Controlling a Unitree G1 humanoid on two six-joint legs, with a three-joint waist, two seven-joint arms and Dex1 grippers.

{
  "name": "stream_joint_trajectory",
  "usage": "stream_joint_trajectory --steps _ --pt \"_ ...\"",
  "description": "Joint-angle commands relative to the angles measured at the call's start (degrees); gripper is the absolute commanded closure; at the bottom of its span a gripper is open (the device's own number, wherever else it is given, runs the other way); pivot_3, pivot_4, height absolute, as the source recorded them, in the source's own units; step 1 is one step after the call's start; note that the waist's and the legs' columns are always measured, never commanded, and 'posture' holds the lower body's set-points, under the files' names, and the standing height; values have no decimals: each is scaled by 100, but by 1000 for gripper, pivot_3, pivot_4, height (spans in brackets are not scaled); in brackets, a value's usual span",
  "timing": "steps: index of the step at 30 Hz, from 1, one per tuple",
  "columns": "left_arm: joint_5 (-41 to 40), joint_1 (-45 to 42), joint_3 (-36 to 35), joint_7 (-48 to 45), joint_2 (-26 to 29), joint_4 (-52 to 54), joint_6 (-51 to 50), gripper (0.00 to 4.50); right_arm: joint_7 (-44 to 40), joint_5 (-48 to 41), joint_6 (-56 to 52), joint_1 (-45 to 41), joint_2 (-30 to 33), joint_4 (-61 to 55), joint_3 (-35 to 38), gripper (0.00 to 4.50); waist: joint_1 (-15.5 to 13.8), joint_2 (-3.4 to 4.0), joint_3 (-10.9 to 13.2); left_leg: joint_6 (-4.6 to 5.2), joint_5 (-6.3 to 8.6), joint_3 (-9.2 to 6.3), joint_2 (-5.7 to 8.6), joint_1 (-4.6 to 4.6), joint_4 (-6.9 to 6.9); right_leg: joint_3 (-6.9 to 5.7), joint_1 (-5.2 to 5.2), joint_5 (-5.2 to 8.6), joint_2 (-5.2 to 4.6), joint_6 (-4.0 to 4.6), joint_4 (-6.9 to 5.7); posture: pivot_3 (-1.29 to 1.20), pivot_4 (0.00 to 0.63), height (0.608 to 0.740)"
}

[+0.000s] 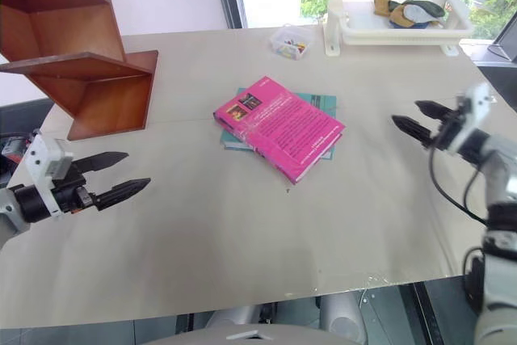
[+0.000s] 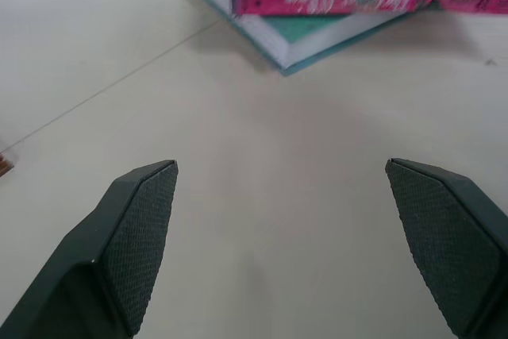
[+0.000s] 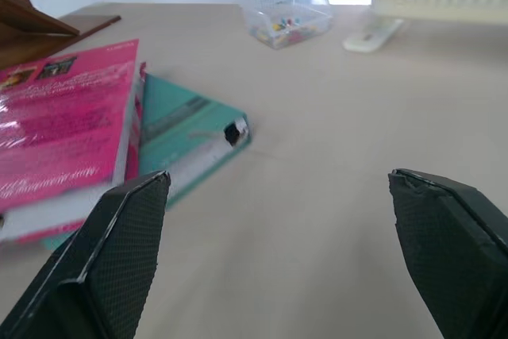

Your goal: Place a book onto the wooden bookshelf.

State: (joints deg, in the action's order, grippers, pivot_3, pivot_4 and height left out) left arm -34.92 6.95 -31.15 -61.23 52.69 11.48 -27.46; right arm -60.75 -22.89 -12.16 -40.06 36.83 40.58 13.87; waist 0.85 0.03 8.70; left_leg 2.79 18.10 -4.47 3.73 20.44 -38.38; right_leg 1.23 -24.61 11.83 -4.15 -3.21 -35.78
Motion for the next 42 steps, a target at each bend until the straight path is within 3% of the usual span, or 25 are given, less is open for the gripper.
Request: stream_joint_trajectory --steps 1,6,19,33,42 --pt "-305 27 -336 -59 26 311 -116 36 145 122 299 -513 -298 682 -38 0 -4 0 0 -2 -2 -3 0 22 -3 -4 -20 0 0 0 -3 0 150 740" --pt "-469 262 -591 21 -44 592 -257 36 117 -188 -65 -1354 -946 1723 254 0 78 3 2 -7 -5 5 1 50 -3 -13 -53 -1 3 1 -6 0 150 740" --pt "-479 617 -839 213 -150 824 -269 36 270 -191 -1094 -2228 -1585 3146 615 0 156 3 1 -10 -7 2 2 50 -2 -9 -51 -1 2 1 -10 0 150 740" --pt "-381 718 -855 261 -104 818 -237 36 -1701 -128 -2801 -2121 -1613 2755 214 0 166 3 1 -10 -7 2 1 50 -2 -8 -53 -1 3 1 -12 0 150 740" --pt "-296 567 -690 221 -56 689 -214 36 -2260 -111 -3387 -1614 -1955 1783 -333 0 167 2 1 -10 -7 1 1 51 -2 -10 -54 -1 3 1 -13 0 150 740"
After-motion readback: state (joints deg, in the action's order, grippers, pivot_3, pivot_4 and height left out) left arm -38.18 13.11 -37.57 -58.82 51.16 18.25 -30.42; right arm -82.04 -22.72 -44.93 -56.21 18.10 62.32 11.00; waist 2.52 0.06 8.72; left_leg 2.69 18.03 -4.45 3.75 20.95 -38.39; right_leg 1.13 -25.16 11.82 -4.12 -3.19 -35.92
